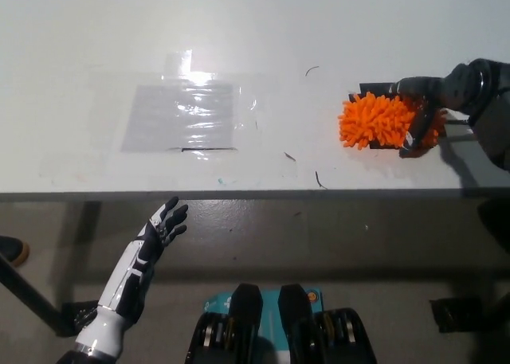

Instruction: The robot uses it right hand to pick up an extended orange duster kept in the middle of the desk and presses its handle against the desk to collapse it

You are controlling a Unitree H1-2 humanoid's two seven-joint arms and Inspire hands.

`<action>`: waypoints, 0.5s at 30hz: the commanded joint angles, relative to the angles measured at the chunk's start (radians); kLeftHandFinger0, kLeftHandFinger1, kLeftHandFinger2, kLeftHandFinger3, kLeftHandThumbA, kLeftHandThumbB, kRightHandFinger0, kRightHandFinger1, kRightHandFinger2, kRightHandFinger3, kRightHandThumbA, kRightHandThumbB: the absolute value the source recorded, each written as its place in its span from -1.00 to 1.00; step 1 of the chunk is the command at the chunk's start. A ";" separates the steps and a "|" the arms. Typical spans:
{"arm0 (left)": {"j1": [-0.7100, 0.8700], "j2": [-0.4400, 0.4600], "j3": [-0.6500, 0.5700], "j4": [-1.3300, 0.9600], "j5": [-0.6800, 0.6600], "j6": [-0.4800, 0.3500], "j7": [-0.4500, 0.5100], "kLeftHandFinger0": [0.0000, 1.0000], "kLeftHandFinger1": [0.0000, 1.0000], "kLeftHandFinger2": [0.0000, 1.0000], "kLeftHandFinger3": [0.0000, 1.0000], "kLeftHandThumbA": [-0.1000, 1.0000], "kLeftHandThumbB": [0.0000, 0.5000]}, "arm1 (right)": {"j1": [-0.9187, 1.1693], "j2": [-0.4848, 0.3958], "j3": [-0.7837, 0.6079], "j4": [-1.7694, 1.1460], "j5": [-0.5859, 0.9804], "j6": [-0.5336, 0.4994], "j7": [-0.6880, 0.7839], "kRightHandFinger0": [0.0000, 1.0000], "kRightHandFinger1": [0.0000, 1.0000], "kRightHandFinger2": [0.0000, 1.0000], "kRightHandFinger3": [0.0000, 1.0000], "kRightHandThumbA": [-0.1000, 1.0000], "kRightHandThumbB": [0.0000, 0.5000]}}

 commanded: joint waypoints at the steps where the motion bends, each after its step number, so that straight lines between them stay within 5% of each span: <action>1: -0.027 0.017 0.013 -0.032 -0.009 -0.003 -0.007 1.00 1.00 1.00 1.00 1.00 -0.66 | 0.042 0.063 -0.094 -0.007 0.018 -0.165 -0.648 -0.95 -0.37 0.26 0.26 -0.79 -0.35; 3: -0.032 0.019 0.012 -0.029 -0.018 -0.002 -0.013 1.00 1.00 1.00 1.00 1.00 -0.65 | 0.048 0.062 -0.087 -0.012 -0.001 -0.207 -0.733 -1.00 -0.37 0.36 0.40 -1.00 -0.44; 5: -0.034 0.020 0.010 -0.029 -0.010 0.000 -0.011 1.00 1.00 1.00 1.00 1.00 -0.65 | 0.050 0.055 -0.093 -0.014 0.002 -0.238 -0.753 -0.71 0.14 0.79 0.84 -1.00 -0.54; 9: -0.040 0.020 0.014 -0.027 -0.002 -0.003 -0.005 1.00 1.00 1.00 1.00 0.99 -0.67 | 0.051 0.048 -0.112 -0.004 0.019 -0.267 -0.759 -0.59 0.19 0.78 0.83 -1.00 -0.40; 15: -0.045 0.021 0.019 -0.021 -0.012 -0.009 -0.006 1.00 1.00 1.00 1.00 0.96 -0.74 | 0.057 0.036 -0.122 0.006 0.024 -0.284 -0.772 -0.76 0.03 0.67 0.65 -1.00 -0.37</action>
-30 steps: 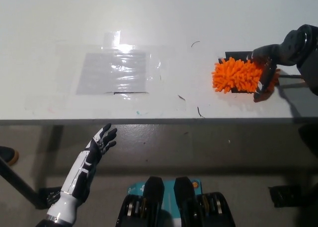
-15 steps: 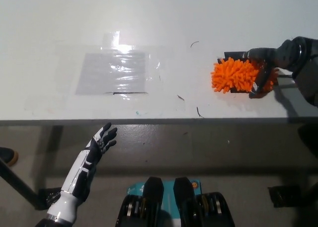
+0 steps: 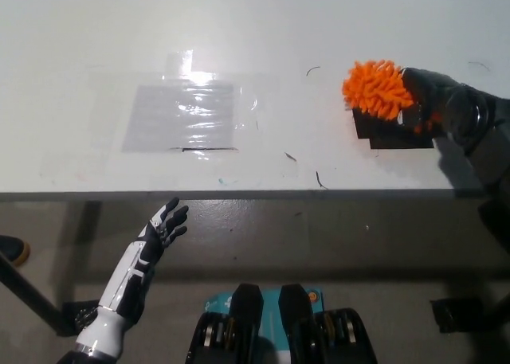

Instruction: The robot uses it right hand to pick up an extended orange duster kept in the middle of the desk and presses its handle against the desk to collapse it

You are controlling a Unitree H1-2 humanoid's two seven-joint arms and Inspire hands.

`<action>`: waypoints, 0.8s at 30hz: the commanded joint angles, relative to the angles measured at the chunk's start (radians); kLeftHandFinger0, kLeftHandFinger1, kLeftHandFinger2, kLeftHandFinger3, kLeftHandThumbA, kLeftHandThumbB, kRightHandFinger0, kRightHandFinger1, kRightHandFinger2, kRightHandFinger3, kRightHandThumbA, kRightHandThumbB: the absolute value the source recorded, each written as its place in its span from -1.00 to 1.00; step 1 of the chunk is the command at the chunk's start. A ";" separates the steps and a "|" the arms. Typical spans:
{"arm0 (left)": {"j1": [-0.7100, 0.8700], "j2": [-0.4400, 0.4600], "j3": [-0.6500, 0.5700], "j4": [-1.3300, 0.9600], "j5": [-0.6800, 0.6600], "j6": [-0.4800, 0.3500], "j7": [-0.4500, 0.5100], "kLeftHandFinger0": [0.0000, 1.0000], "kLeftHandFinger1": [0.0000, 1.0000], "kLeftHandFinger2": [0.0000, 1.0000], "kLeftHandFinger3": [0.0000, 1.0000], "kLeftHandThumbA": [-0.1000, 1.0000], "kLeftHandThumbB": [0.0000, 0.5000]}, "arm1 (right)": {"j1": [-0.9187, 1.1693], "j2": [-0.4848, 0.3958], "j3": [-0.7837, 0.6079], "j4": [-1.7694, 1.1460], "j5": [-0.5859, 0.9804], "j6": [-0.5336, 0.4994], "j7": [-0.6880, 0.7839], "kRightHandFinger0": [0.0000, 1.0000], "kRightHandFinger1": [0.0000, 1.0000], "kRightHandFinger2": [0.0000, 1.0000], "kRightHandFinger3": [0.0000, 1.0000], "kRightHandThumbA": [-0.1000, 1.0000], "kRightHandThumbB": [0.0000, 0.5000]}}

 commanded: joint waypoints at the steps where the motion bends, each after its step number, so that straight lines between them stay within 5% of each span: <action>1: -0.044 0.022 0.018 -0.027 -0.009 -0.011 -0.005 1.00 1.00 1.00 1.00 0.96 -0.74 | -0.024 0.020 -0.072 0.007 0.028 -0.199 -0.416 -0.80 0.00 0.66 0.62 -1.00 -0.29; 4: -0.044 0.022 0.018 -0.027 -0.008 -0.012 -0.005 1.00 1.00 1.00 1.00 0.97 -0.75 | -0.024 0.020 -0.074 0.010 0.026 -0.202 -0.421 -0.86 -0.04 0.65 0.51 -1.00 -0.29; 6: -0.048 0.026 0.019 -0.026 -0.014 -0.010 -0.009 1.00 1.00 1.00 1.00 1.00 -0.75 | -0.025 0.002 -0.099 0.012 0.047 -0.257 -0.434 -1.00 -0.16 0.61 0.41 -1.00 -0.52; 16: -0.043 0.022 0.022 -0.030 -0.014 -0.003 -0.005 1.00 1.00 1.00 1.00 1.00 -0.81 | -0.076 -0.006 -0.209 -0.023 0.092 -0.285 -0.464 -1.00 -0.38 0.51 0.54 -1.00 -0.60; 18: -0.036 0.019 0.022 -0.024 -0.019 -0.012 -0.005 1.00 1.00 1.00 1.00 1.00 -0.82 | -0.133 -0.010 -0.257 -0.077 0.109 -0.278 -0.492 -1.00 -0.37 0.51 0.75 -1.00 -0.59; 22: -0.029 0.020 0.022 -0.029 -0.016 -0.009 -0.006 1.00 1.00 1.00 1.00 1.00 -0.82 | -0.198 -0.002 -0.306 -0.140 0.115 -0.307 -0.524 -1.00 -0.57 0.30 0.29 -1.00 -0.45; 24: -0.027 0.019 0.022 -0.032 -0.016 -0.004 -0.007 1.00 1.00 1.00 1.00 1.00 -0.81 | -0.218 0.009 -0.332 -0.169 0.122 -0.296 -0.538 -1.00 -0.54 0.33 0.33 -1.00 -0.40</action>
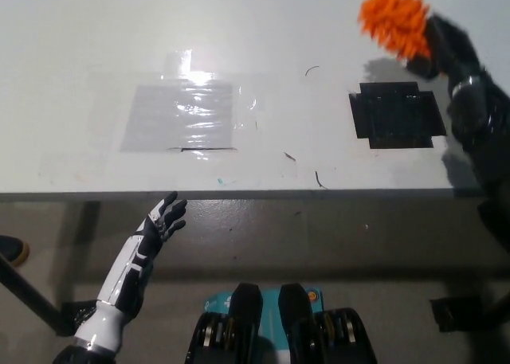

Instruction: The robot uses it right hand to pick up an extended orange duster kept in the middle of the desk and presses its handle against the desk to collapse it

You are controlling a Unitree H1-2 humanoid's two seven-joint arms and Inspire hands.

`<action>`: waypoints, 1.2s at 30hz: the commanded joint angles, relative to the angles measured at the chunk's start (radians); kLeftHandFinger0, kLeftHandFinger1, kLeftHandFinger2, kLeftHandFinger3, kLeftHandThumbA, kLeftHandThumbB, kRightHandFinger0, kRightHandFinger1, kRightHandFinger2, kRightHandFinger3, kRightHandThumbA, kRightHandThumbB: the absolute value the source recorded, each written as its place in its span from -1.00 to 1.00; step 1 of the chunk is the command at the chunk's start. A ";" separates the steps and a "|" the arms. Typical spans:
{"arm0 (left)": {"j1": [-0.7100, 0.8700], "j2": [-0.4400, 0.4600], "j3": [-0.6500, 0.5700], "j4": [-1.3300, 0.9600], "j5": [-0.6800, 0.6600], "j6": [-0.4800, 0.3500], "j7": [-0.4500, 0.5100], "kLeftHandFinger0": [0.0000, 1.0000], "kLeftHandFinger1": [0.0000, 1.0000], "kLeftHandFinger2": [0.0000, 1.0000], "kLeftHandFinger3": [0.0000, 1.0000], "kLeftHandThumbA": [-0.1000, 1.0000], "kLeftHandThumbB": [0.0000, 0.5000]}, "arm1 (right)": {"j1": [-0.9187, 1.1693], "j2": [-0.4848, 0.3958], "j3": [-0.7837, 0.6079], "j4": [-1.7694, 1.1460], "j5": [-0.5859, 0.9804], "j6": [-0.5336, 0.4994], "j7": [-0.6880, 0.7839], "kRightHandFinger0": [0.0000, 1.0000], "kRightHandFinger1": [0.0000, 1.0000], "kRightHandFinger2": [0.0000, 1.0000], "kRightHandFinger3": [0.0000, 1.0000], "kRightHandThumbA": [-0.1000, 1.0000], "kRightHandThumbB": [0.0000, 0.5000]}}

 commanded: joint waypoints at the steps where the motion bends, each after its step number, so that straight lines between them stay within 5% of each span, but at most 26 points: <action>1: -0.009 0.018 0.014 -0.034 -0.015 -0.001 -0.008 1.00 1.00 1.00 1.00 1.00 -0.81 | -0.188 0.008 -0.090 -0.138 0.073 -0.086 -0.158 -1.00 -0.51 0.37 0.39 -1.00 -0.40; 4: -0.009 0.018 0.015 -0.035 -0.012 -0.001 -0.006 1.00 1.00 1.00 1.00 1.00 -0.81 | -0.192 0.018 -0.111 -0.160 0.066 -0.087 -0.166 -1.00 -0.54 0.36 0.42 -1.00 -0.41; 5: -0.009 0.018 0.015 -0.035 -0.012 -0.001 -0.007 1.00 1.00 1.00 1.00 1.00 -0.84 | -0.191 0.019 -0.114 -0.162 0.064 -0.086 -0.166 -0.87 -0.36 0.52 0.58 -1.00 -0.63; 7: -0.004 0.015 0.015 -0.032 -0.007 -0.004 -0.003 1.00 1.00 1.00 1.00 1.00 -0.79 | -0.215 0.063 -0.162 -0.178 0.103 -0.081 -0.202 -1.00 -0.79 0.05 0.01 -1.00 -0.35; 20: 0.025 0.008 0.014 -0.044 -0.017 0.000 -0.007 1.00 1.00 1.00 1.00 1.00 -0.82 | -0.184 0.156 -0.292 -0.109 0.219 -0.170 -0.282 -1.00 -0.90 -0.06 0.03 -1.00 -0.52; 36: 0.023 0.013 0.014 -0.037 -0.016 -0.003 -0.011 1.00 1.00 1.00 1.00 1.00 -0.78 | -0.127 0.191 -0.330 -0.062 0.297 -0.170 -0.348 -1.00 -0.80 0.03 0.17 -1.00 -0.59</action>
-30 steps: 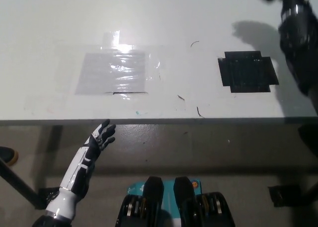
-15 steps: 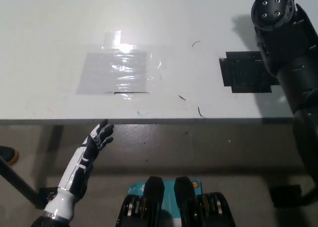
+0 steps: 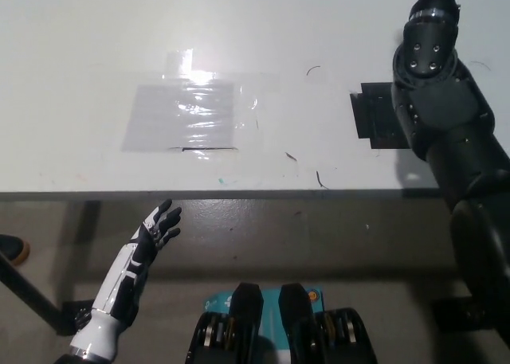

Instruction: The robot uses it right hand to pick up an extended orange duster kept in the middle of the desk and presses its handle against the desk to collapse it

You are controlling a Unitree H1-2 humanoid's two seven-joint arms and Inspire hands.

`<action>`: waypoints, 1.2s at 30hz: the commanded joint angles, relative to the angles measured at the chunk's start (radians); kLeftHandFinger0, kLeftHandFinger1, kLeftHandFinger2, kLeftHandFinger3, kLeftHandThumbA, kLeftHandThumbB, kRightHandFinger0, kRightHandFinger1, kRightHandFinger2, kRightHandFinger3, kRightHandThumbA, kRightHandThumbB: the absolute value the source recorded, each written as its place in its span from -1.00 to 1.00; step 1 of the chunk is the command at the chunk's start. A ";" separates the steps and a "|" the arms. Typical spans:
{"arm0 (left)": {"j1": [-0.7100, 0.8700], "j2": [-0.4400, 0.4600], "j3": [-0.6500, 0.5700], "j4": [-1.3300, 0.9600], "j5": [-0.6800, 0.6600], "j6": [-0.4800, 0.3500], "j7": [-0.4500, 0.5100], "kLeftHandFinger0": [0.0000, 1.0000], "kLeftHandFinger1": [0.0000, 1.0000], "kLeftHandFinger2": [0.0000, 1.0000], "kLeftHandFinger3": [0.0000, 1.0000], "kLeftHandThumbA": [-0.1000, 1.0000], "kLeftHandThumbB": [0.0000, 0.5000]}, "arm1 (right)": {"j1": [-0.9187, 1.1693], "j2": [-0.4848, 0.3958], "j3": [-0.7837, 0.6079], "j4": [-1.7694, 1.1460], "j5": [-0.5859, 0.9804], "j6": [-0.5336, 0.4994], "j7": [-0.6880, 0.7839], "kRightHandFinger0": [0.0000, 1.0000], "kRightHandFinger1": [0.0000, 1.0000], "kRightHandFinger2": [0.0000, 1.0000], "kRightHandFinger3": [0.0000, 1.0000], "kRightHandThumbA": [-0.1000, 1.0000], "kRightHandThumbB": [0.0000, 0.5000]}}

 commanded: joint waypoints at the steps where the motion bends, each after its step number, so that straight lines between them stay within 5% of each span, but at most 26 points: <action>1: -0.004 0.011 0.005 -0.028 -0.016 -0.010 -0.012 1.00 1.00 1.00 1.00 1.00 -0.78 | -0.044 0.000 -0.007 -0.010 0.048 -0.058 -0.055 -1.00 -0.80 0.03 0.18 -1.00 -0.57; 12: -0.005 0.009 0.004 -0.027 -0.010 -0.014 -0.009 1.00 1.00 1.00 1.00 1.00 -0.76 | -0.021 0.011 -0.009 -0.017 0.091 -0.058 -0.061 -1.00 -0.85 -0.11 0.12 -1.00 -0.63; 17: -0.009 0.009 0.003 -0.023 -0.011 -0.019 -0.010 1.00 1.00 1.00 1.00 1.00 -0.77 | -0.006 0.019 -0.004 -0.017 0.096 -0.058 -0.081 -1.00 -0.96 -0.27 -0.11 -1.00 -0.52; 24: -0.009 0.010 0.005 -0.030 -0.009 -0.006 -0.007 1.00 1.00 1.00 1.00 1.00 -0.79 | 0.051 0.027 0.031 0.038 0.074 -0.058 -0.081 -1.00 -0.93 -0.24 0.07 -1.00 -0.54; 36: -0.011 0.008 0.005 -0.028 -0.008 -0.010 -0.006 1.00 1.00 1.00 1.00 1.00 -0.83 | 0.087 0.024 0.071 0.125 0.080 -0.058 -0.038 -1.00 -0.89 -0.25 -0.02 -1.00 -0.52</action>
